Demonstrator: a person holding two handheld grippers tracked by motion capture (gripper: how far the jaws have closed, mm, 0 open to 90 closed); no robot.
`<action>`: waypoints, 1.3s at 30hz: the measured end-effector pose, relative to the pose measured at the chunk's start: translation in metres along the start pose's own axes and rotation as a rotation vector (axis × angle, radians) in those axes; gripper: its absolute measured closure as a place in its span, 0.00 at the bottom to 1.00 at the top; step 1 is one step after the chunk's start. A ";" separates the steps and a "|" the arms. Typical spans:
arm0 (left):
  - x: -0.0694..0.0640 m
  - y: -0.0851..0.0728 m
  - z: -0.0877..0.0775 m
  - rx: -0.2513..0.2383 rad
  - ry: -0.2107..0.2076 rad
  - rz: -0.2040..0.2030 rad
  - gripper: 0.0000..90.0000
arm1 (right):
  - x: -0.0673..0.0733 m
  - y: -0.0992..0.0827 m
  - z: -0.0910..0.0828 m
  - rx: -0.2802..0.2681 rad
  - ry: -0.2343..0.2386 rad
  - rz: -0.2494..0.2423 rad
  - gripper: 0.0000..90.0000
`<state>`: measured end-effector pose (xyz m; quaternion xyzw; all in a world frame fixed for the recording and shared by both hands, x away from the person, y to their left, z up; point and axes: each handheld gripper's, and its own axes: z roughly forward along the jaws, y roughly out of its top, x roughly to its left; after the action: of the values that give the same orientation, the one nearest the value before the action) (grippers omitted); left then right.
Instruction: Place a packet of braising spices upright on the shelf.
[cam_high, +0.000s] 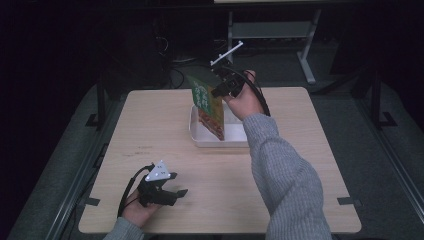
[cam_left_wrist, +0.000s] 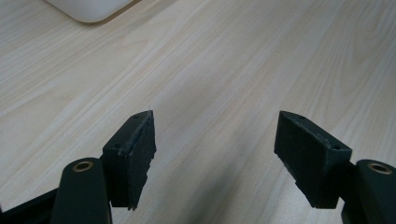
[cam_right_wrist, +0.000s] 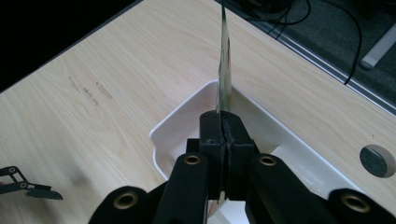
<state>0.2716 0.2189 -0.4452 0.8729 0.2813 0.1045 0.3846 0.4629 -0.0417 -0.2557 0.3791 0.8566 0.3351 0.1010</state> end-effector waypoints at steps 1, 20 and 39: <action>0.000 0.000 0.000 0.000 -0.001 -0.001 0.32 | 0.000 -0.001 0.000 0.000 -0.001 -0.002 0.99; 0.000 0.000 0.001 0.001 -0.002 -0.003 0.32 | -0.012 -0.021 -0.005 -0.003 0.013 0.026 0.98; 0.001 0.000 0.000 0.000 0.001 -0.003 0.32 | -0.015 -0.039 -0.009 -0.018 0.060 0.055 0.64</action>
<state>0.2720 0.2194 -0.4452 0.8724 0.2827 0.1044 0.3848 0.4475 -0.0758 -0.2756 0.3912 0.8454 0.3568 0.0697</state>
